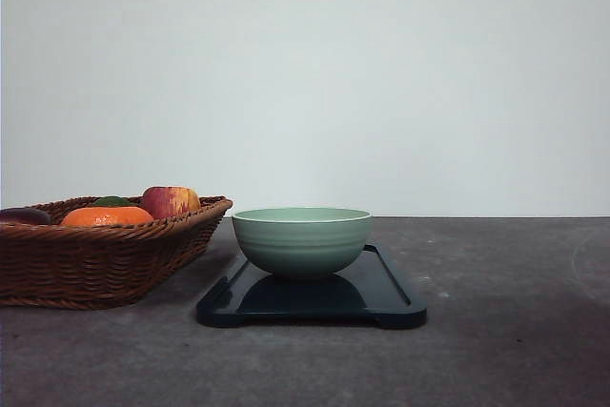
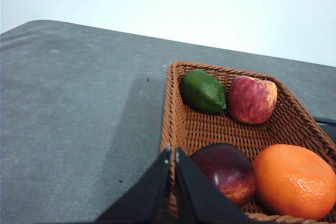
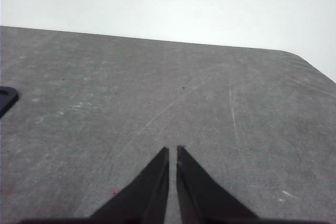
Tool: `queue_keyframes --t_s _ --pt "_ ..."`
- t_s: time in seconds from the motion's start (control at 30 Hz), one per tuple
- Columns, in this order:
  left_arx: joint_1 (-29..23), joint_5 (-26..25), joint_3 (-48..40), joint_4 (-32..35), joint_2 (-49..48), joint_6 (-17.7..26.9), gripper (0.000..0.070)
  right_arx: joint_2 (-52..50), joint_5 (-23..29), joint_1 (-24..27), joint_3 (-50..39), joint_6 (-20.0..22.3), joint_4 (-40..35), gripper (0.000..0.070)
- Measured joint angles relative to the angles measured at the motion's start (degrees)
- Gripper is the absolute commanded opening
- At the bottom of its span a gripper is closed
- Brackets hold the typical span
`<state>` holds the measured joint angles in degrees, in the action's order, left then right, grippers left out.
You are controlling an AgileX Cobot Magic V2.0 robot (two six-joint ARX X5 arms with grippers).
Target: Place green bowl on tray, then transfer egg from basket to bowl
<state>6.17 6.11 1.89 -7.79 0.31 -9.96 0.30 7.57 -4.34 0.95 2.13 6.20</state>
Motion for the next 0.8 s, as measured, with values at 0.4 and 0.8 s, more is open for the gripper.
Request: queue_keyframes --t_s 0.4,0.8 --pt "0.0 0.0 0.0 0.0 -0.02 0.0 0.0 0.0 0.0 0.0 0.0 0.0 0.0 0.0019" --pt "0.0 0.0 0.0 0.0 -0.02 0.0 0.0 0.0 -0.02 0.0 0.0 0.0 0.0 0.0019"
